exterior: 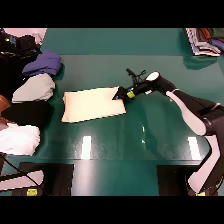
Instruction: Fold the shirts.
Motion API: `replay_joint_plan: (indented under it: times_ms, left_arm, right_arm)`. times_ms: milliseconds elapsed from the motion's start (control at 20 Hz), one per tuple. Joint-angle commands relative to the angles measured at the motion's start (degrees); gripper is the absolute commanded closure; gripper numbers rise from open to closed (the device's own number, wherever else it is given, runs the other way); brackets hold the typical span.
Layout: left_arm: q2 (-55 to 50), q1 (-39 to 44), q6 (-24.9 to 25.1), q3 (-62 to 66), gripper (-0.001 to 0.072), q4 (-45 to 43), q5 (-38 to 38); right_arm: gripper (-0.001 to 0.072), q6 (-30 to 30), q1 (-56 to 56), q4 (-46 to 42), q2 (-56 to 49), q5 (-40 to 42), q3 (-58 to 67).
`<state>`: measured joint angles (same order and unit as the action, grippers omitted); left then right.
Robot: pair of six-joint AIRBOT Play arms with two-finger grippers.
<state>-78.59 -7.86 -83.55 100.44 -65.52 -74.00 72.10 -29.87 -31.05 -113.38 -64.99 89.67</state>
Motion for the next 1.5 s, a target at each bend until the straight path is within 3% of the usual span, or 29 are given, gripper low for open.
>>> replay_joint_plan:
  times_ms: [0,100,400,750,1000,1250,1300,1350,1400,1450]
  left_arm:
    - [0.0,0.0,0.0,0.0,0.0683,0.2,-0.8]
    - [0.0,1.1,0.0,0.0,0.0684,-0.8,-1.6]
    - [0.0,9.0,0.0,0.0,0.0684,-1.9,-0.2]
    - [0.0,14.4,-0.5,0.0,0.0684,-1.5,2.1]
    - [0.0,14.5,-2.0,0.0,0.0683,-1.4,3.1]
    - [0.0,14.5,-1.9,0.0,0.0683,-1.4,3.3]
    - [0.0,14.5,-1.9,0.0,0.0683,-1.4,3.3]
    - [0.0,14.5,-1.9,0.0,0.0683,-1.5,3.3]
    - [0.0,14.5,-1.8,0.0,0.0683,-1.6,3.3]
    - [0.0,14.5,-1.5,0.0,0.0683,-1.6,3.3]
  right_arm:
    - [0.0653,-0.4,-1.9,0.8,-2.3,-1.0,5.9]
    - [0.0700,-0.3,0.2,0.8,-0.2,-0.2,6.2]
    - [0.0700,0.9,15.6,-7.0,19.2,8.3,-8.6]
    - [0.0700,3.1,53.6,-16.6,45.5,10.1,-29.8]
    - [0.0700,3.8,77.0,-18.6,54.1,10.8,-40.6]
    - [0.0698,3.3,82.7,-22.2,54.8,8.3,-44.5]
    - [0.0619,3.3,82.7,-25.0,54.7,6.5,-43.6]
    - [0.0363,3.2,82.7,-28.9,54.7,4.7,-42.3]
    - [0.0182,3.2,82.7,-33.9,54.7,2.6,-40.3]
    - [0.0171,3.3,82.7,-37.7,54.7,0.3,-37.9]
